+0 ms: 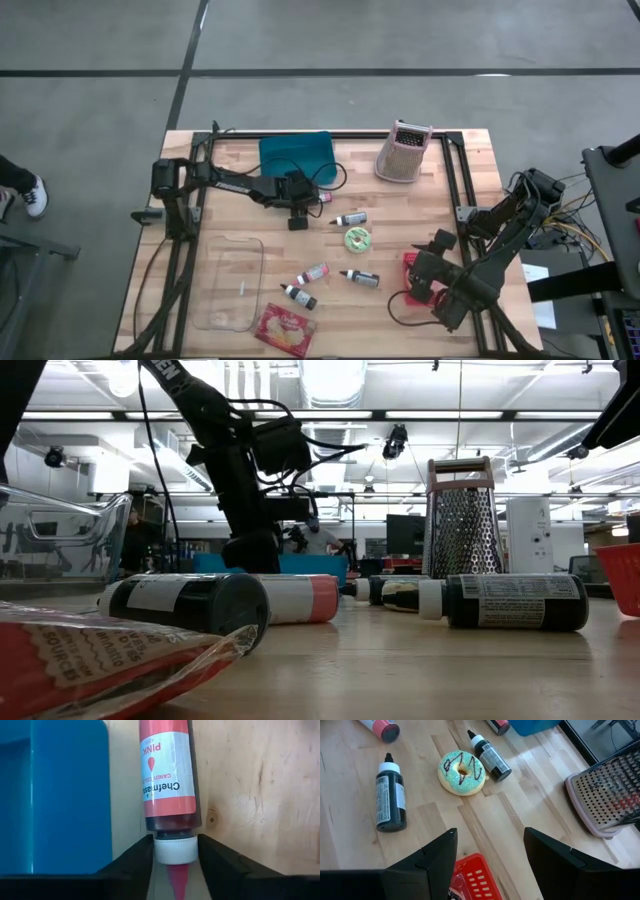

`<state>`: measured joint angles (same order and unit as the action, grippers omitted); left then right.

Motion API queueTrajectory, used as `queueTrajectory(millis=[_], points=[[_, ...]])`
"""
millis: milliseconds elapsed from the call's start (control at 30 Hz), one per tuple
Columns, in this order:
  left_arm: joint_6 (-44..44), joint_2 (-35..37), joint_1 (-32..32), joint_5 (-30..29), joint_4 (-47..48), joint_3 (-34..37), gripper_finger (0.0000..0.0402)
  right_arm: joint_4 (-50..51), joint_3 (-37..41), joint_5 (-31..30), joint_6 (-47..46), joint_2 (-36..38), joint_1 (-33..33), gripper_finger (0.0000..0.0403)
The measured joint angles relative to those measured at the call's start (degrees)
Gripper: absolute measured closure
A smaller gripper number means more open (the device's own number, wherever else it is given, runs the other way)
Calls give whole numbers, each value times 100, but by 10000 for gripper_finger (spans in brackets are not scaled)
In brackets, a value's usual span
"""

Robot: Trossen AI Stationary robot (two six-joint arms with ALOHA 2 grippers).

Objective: Pick & Place Food Item
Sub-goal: Put the top pink food coloring bottle into the blue bin

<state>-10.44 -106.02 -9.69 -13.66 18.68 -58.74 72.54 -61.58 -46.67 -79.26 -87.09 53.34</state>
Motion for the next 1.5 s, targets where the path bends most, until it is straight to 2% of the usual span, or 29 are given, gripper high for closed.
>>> queueTrajectory(millis=[100, 533, 867, 1033, 1200, 1333, 1500], points=[[16, 2, 0, -5, -2, 0, 299, -7, 0, 1, 0, 0, 0, 177], [179, 143, 72, -330, 329, -6, 300, -50, 0, 2, 0, 0, -2, 177], [361, 517, 513, -787, 1520, -545, 300, -266, 0, -9, 436, -2, -215, 177], [361, 766, 750, -1321, 2018, -710, 300, -742, 33, -569, 1116, -2, -452, 177], [402, 1133, 840, -1626, 2044, -535, 300, -1686, 242, -1057, 2270, 24, -804, 177], [425, 1456, 841, -1645, 2160, -309, 300, -2899, 548, -896, 3425, 106, -1279, 177], [415, 1640, 841, -1861, 2979, -296, 300, -4648, 947, -215, 5100, 122, -2063, 177]])
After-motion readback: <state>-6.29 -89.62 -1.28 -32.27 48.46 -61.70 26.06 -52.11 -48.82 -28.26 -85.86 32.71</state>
